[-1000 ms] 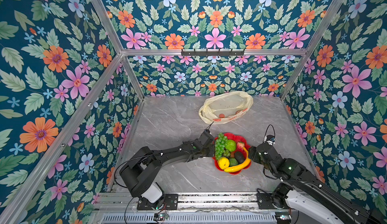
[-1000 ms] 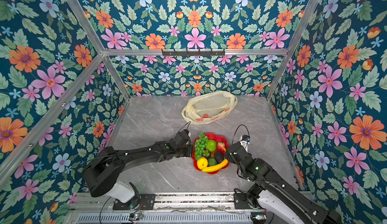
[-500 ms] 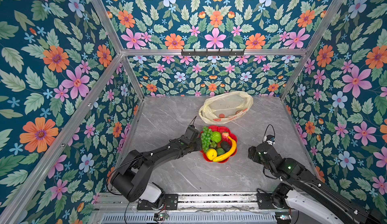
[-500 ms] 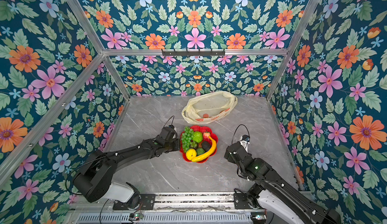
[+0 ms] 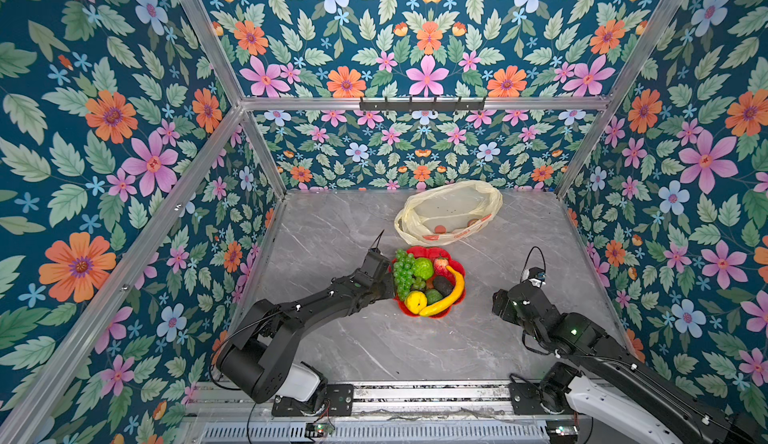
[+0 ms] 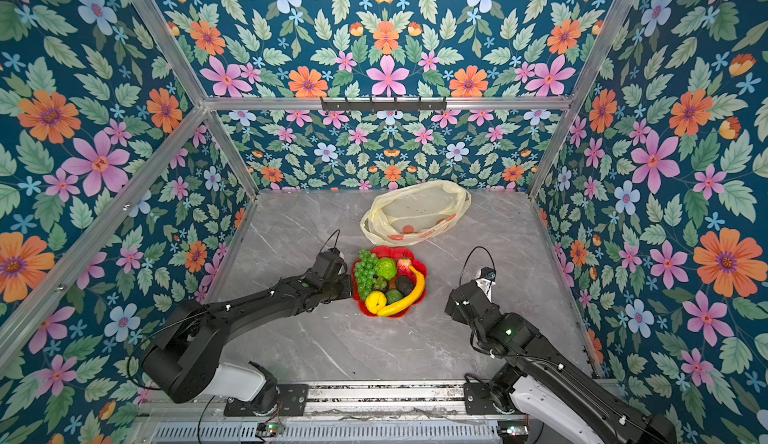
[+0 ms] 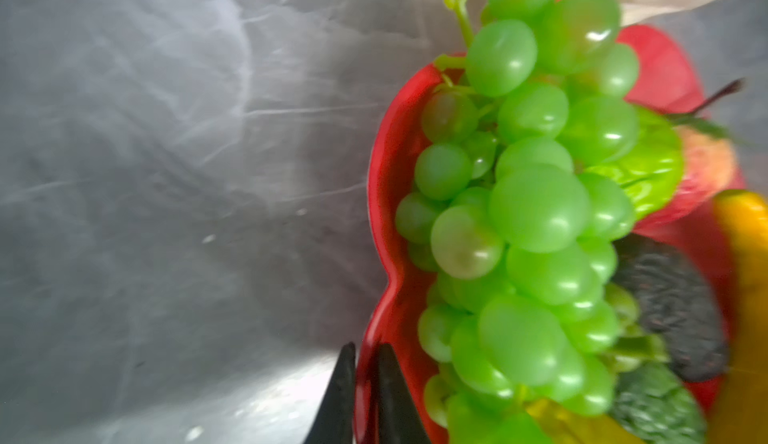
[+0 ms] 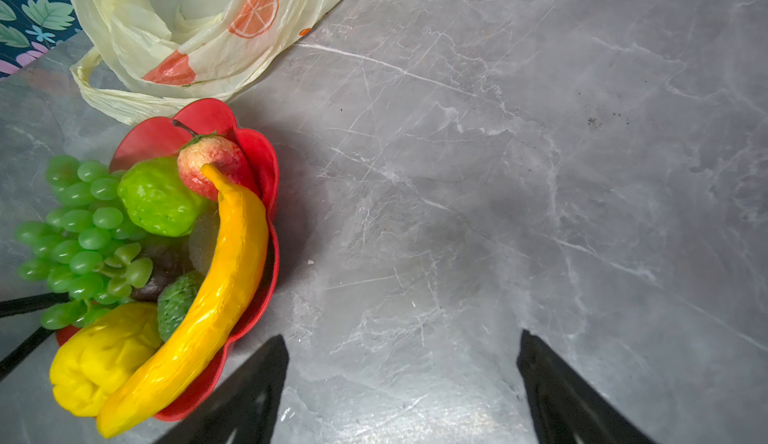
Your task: Take the fake fruits out of the plastic bag
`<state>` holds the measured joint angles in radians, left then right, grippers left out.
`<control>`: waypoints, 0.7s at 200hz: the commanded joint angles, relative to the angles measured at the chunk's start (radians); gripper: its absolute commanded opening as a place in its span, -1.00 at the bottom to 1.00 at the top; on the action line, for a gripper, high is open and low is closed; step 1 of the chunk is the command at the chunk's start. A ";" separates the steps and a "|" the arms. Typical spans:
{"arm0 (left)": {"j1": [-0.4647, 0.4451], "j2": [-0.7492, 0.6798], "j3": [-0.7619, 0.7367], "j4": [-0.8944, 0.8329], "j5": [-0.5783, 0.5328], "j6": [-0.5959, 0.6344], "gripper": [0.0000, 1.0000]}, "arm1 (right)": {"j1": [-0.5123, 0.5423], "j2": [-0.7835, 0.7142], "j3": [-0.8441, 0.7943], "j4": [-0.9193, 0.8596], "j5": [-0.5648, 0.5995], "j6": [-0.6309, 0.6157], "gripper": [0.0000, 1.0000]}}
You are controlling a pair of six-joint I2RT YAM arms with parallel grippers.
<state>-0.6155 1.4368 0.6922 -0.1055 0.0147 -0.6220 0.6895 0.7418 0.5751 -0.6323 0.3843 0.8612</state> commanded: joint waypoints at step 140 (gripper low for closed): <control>0.005 -0.422 -0.072 0.116 -0.783 0.193 0.94 | -0.110 -0.013 0.092 0.126 0.053 -0.203 0.99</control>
<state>-0.6106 1.0458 0.6544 -0.1452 -0.5129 -0.5472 0.5831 0.7208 0.6537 -0.6044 0.3908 0.7464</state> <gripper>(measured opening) 0.965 0.992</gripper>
